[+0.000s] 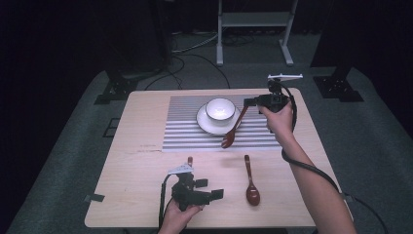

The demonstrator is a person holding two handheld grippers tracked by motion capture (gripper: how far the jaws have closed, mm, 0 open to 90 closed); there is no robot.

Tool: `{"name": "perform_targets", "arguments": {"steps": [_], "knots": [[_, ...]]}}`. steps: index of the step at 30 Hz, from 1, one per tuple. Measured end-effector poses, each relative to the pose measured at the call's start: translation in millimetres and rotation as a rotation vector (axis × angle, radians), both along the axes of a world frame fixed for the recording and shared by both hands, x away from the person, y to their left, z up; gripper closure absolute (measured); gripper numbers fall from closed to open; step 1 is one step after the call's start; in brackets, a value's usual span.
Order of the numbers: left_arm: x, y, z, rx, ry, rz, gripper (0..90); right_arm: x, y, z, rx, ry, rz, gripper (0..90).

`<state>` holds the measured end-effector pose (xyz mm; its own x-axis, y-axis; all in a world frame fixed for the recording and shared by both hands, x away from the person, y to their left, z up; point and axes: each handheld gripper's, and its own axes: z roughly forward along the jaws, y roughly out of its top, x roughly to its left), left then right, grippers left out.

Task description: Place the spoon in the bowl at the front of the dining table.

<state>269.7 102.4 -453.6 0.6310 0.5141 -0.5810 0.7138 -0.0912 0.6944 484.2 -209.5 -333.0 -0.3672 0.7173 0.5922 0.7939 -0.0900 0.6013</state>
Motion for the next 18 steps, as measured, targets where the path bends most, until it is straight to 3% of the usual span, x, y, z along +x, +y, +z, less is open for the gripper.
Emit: {"name": "perform_targets", "arguments": {"steps": [10, 18], "knots": [[0.3, 0.0, -0.6, 0.0, 0.001, 0.0, 5.0, 14.0, -0.6, 26.9, -0.014, -0.047, -0.066, 83.2], [0.4, 0.7, -0.1, -0.013, 0.006, 0.007, 5.0, 32.1, 3.6, 34.1, -0.008, -0.061, -0.135, 83.2]]}}
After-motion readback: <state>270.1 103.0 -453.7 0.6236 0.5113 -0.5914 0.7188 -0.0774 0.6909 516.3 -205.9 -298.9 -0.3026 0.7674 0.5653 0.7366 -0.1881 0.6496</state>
